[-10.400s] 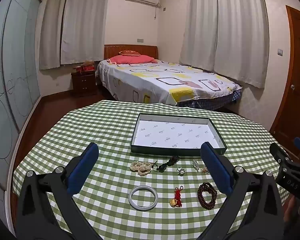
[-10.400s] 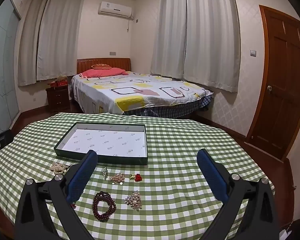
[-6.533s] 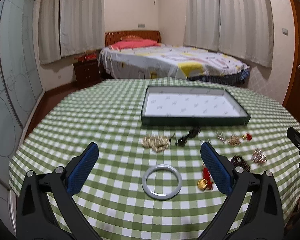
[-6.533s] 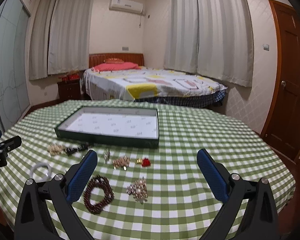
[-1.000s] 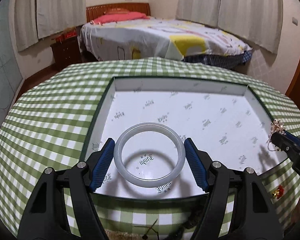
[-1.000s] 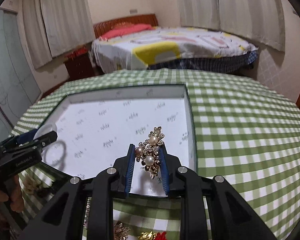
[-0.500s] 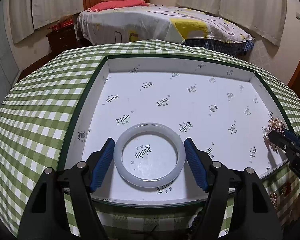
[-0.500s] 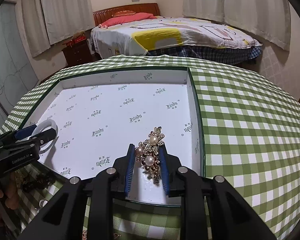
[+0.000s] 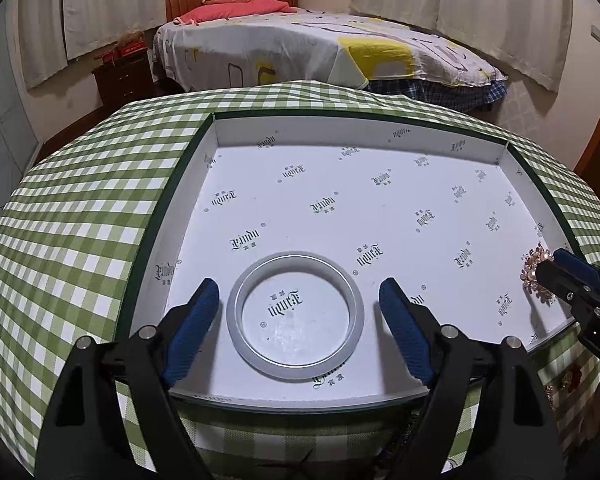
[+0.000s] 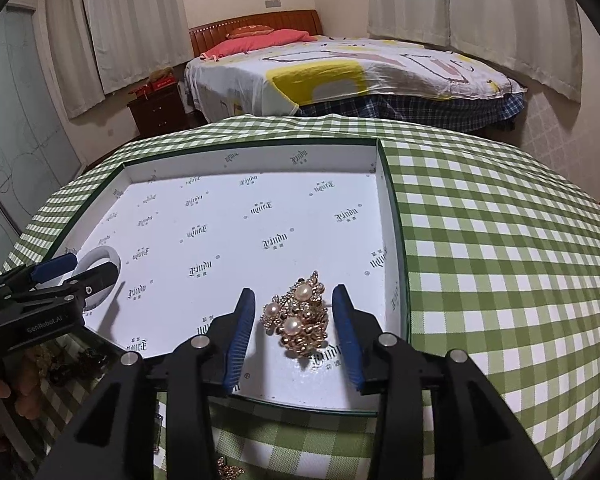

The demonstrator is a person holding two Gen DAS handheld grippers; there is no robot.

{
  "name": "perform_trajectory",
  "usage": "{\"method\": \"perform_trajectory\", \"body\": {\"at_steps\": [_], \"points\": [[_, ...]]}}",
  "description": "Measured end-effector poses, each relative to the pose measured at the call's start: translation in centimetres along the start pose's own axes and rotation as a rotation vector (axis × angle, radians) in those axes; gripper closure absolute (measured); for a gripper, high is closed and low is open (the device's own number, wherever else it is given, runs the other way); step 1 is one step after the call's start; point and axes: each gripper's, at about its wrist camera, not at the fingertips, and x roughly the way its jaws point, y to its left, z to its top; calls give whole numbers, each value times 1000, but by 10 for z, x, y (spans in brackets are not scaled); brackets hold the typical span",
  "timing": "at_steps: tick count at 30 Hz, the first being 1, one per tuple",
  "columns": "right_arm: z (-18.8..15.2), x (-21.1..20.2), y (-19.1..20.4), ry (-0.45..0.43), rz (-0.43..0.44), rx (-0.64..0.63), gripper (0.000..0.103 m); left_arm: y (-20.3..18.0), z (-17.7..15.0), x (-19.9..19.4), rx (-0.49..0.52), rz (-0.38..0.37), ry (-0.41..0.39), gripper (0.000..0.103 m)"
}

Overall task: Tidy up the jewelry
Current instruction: 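Carry the bangle and brooch into the green box and open both tools, then withdraw both tools from the box back over the table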

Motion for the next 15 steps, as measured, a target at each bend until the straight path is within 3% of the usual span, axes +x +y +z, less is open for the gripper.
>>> {"method": "perform_trajectory", "body": {"at_steps": [8,15], "points": [[-5,-35,8,-68,-2,7,62,3,-3,-40,-16,8,-112,21],[-34,-80,23,-129,-17,4,62,3,-31,-93,-29,22,-226,21]]}}
